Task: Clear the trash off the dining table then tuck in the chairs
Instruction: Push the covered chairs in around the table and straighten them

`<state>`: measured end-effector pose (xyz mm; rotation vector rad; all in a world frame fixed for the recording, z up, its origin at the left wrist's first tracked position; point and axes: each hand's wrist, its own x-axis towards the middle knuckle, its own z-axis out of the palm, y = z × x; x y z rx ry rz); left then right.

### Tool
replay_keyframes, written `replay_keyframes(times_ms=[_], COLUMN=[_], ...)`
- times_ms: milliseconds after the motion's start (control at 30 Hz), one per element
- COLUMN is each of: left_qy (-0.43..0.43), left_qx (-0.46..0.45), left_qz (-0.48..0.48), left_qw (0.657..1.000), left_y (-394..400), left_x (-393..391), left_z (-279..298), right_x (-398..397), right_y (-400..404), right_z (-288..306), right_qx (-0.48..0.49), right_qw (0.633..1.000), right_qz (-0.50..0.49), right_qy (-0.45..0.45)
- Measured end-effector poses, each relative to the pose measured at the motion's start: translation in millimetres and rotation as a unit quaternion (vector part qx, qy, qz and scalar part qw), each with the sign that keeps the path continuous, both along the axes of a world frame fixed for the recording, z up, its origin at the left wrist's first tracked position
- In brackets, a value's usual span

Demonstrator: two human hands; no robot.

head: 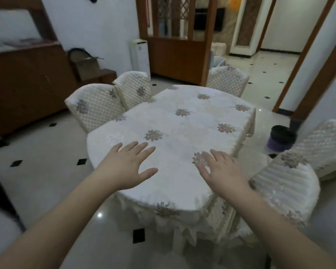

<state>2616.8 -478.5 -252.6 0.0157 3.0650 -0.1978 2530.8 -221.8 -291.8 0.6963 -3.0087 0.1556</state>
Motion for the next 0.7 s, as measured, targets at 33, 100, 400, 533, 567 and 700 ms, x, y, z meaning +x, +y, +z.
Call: replay_keyframes(times_ms=[33,100,400,533,567,700], left_qy=[0.010,0.032,0.061,0.085,0.092,0.102], left_qx=[-0.002,-0.004,0.019,0.022,0.018,-0.011], left_qz=[0.015,0.047,0.216,0.253,0.260,0.275], left_qw=[1.000,0.998,0.974,0.964,0.961,0.956], left_y=[-15.6,-48.2,-187.5,-241.6,-254.3,-300.9], left_x=[4.6,15.0,72.1,81.1,81.1,72.1], left_z=[8.1,25.1,89.9,117.5,124.2,146.3], right_x=[-2.4,-7.5,-0.5,-5.5,-8.4,-26.7], right_y=[-22.7,-71.9,-264.9,-318.4,-331.8,-384.5], right_z=[7.9,24.8,79.7,105.3,111.7,132.8], right_qx=[-0.001,0.000,-0.042,-0.063,-0.069,-0.071], right_qw=[1.000,0.997,0.976,0.968,0.965,0.949], right_qz=[0.023,0.066,0.207,0.238,0.251,0.307], right_qy=[0.006,0.029,0.052,0.054,0.041,-0.004])
